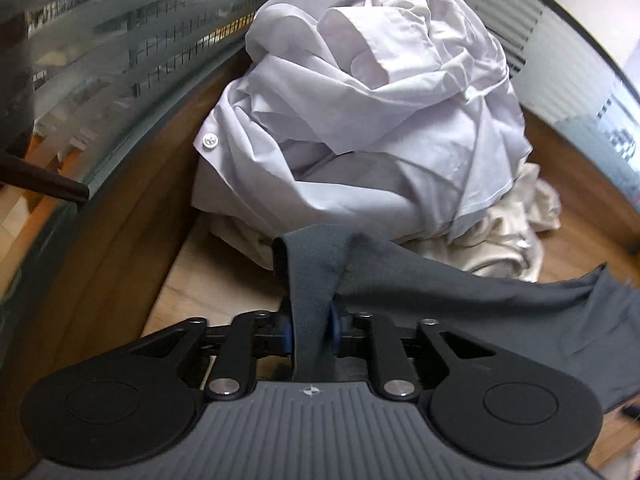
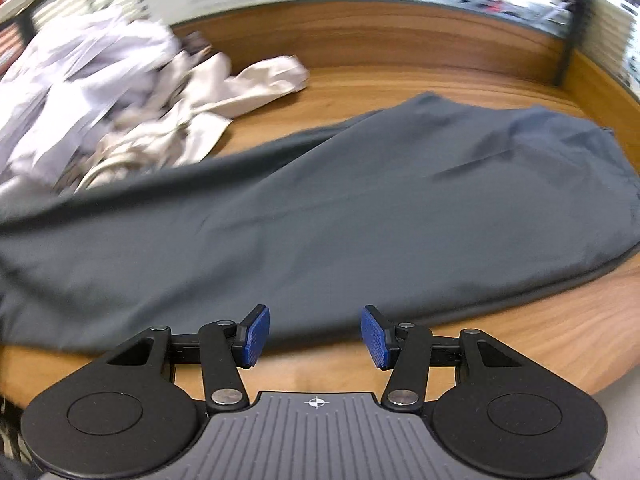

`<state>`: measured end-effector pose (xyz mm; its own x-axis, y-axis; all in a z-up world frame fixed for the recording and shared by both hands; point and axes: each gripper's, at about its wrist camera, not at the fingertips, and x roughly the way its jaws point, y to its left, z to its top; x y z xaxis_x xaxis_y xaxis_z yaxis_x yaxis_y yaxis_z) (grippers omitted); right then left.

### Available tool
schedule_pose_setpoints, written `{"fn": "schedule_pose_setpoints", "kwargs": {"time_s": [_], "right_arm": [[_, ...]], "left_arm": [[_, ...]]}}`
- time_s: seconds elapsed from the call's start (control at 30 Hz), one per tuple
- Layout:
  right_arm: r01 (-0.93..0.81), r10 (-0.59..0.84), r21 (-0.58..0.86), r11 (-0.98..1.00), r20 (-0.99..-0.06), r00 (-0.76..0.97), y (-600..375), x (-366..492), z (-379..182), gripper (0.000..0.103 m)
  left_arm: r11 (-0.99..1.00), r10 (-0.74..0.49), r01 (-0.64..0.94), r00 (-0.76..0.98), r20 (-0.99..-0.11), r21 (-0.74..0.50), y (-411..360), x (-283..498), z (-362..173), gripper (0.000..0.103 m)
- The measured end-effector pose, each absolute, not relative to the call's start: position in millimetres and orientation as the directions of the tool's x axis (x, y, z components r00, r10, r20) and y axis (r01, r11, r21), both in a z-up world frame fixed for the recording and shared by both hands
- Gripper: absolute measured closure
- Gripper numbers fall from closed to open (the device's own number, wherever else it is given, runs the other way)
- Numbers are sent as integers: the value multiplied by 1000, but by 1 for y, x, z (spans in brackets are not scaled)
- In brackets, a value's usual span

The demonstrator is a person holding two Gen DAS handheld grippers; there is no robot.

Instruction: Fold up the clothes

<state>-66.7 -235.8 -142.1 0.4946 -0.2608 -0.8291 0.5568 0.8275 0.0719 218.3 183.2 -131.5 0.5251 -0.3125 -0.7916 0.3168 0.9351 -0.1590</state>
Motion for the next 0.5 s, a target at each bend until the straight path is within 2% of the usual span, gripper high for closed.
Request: {"fn": "schedule_pose_setpoints", "kwargs": {"time_s": [0.07,0.1,0.13,0.17,0.23,0.3,0.5], "right_arm": [[566,-271,73,821,-823,499,-254,-65,-139,49],[571,-276,73,818,-821,500,-263,-64,-137,49],[570,-280,70,818,-818,502,-272,-62,-135,49],[569,-282,69,820,-816,505,-283,-61,-132,49],[560,-277,66,826,-817,505,-303,-59,-131,49],[549,-265,68,833,-821,505,-323,-57,-129,49],[463,-184,103,880,-825,534,-380,-33,-125,49]], "left_arm": [[945,-288,297,559,-778,-137,186,217,-129,64],[950,-276,287,575,-770,-126,187,216,-128,56],[953,-274,276,597,-754,-128,189,214,-124,43],[956,-272,264,630,-727,-128,190,208,-117,38],[959,-269,256,687,-675,-122,186,196,-104,21],[959,-270,262,710,-650,-112,176,185,-95,16],[955,-283,270,684,-672,-126,122,152,-96,16]]}}
